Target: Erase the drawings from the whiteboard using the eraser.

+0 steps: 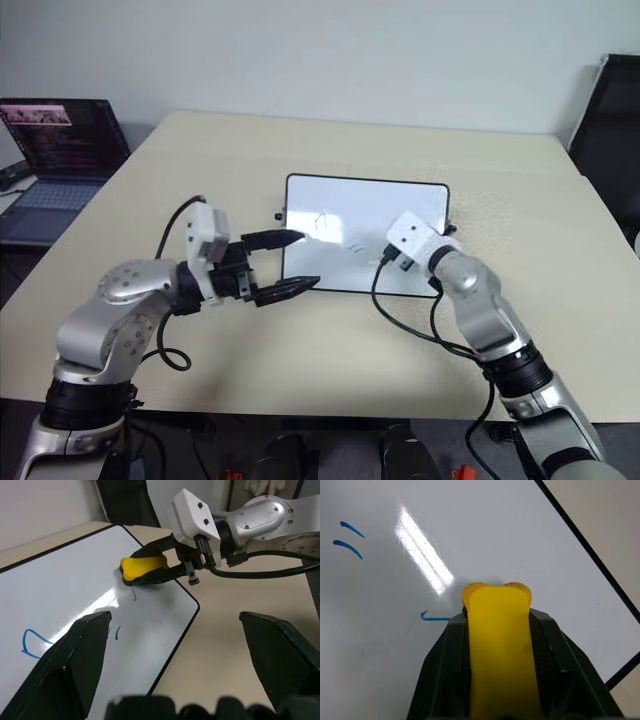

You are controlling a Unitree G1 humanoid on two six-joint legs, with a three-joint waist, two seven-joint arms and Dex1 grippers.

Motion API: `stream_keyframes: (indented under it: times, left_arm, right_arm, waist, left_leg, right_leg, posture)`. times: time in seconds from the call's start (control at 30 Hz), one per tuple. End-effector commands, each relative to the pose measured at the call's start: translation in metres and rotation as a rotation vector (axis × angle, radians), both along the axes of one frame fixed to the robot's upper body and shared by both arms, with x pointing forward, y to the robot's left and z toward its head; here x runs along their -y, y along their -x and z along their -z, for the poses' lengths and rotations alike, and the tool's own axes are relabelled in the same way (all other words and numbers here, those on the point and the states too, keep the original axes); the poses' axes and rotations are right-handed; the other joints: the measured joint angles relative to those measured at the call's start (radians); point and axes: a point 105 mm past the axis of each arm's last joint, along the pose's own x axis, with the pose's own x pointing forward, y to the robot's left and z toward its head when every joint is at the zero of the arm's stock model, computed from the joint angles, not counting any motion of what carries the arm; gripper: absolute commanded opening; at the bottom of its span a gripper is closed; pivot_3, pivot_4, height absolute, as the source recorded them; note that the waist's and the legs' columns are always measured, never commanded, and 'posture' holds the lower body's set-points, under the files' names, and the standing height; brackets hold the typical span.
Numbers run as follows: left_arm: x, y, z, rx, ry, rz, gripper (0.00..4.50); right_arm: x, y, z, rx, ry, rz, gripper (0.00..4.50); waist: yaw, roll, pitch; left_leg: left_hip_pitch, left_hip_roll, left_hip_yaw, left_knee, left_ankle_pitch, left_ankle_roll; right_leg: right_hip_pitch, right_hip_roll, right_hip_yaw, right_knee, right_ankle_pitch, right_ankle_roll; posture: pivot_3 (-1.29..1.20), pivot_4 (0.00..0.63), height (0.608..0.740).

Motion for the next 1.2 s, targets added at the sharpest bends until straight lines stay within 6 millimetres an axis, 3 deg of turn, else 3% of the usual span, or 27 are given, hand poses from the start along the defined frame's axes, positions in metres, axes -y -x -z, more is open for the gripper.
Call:
stream_keyframes:
  times: [0.03,0.13,0.23,0.47,0.57,0.77,0.97,1.2]
  left_arm:
    - [0.008,0.005,-0.015,0.054,0.016,0.033,4.50]
    - [0.008,0.004,-0.016,0.056,0.016,0.030,4.50]
    - [0.008,0.003,-0.018,0.058,0.018,0.024,4.50]
    - [-0.003,0.002,-0.011,0.040,0.007,-0.008,4.50]
    - [-0.009,0.001,-0.007,0.034,0.000,-0.025,4.50]
    - [-0.015,0.003,-0.002,0.031,0.004,-0.049,4.50]
    - [-0.025,0.004,0.006,0.016,-0.001,-0.098,4.50]
    - [-0.046,0.000,0.012,-0.011,0.012,-0.208,4.50]
  right_arm:
    - [0.001,0.008,0.020,-0.110,0.033,-0.030,1.24]
    - [-0.007,0.021,0.036,-0.210,0.076,-0.115,1.24]
    - [-0.007,0.023,0.036,-0.213,0.092,-0.121,1.24]
    - [0.015,-0.006,-0.007,0.027,0.070,0.046,1.24]
    - [0.016,-0.004,-0.001,-0.007,0.073,0.036,1.24]
    - [-0.003,0.016,0.022,-0.141,0.077,-0.097,1.24]
    - [-0.007,0.021,0.024,-0.146,0.102,-0.122,1.24]
    - [-0.004,0.022,-0.012,-0.033,-0.064,-0.129,1.24]
  waist:
    - [0.000,0.000,0.000]
    - [0.000,0.000,0.000]
    - [0.000,0.000,0.000]
    - [-0.001,0.000,0.000]
    - [-0.001,0.000,0.000]
    - [-0.001,0.000,0.000]
    - [-0.003,0.000,0.000]
    - [-0.002,0.000,0.001]
  left_leg:
    - [0.000,0.000,0.000,0.000,0.000,0.000]
    - [0.000,0.000,0.000,-0.001,0.000,0.000]
    - [0.000,0.000,-0.001,-0.001,0.000,0.000]
    - [0.000,0.000,-0.001,0.001,0.000,0.000]
    - [0.000,0.000,-0.001,0.001,0.000,0.000]
    - [0.000,0.000,-0.002,-0.001,0.000,0.000]
    - [0.000,0.000,-0.002,-0.001,0.000,0.000]
    - [0.000,0.000,-0.002,-0.001,0.000,0.000]
  right_leg:
    - [0.000,0.000,0.000,0.000,0.000,0.000]
    - [0.001,0.000,0.000,0.000,0.000,0.000]
    - [0.001,0.000,0.000,0.000,0.000,0.000]
    - [-0.001,0.000,-0.001,0.000,0.000,-0.001]
    - [-0.001,0.000,-0.001,0.000,0.000,-0.001]
    - [-0.001,0.000,-0.001,-0.001,0.000,-0.001]
    - [-0.001,0.000,-0.001,-0.001,0.000,-0.001]
    - [-0.002,0.000,-0.001,-0.001,0.000,-0.001]
  posture:
    - [0.00,0.150,0.740]
    - [0.00,0.150,0.740]
    - [0.00,0.150,0.740]
    - [0.00,0.150,0.740]
    - [0.00,0.150,0.740]
    - [0.00,0.150,0.740]
    - [0.00,0.150,0.740]
    - [0.00,0.150,0.740]
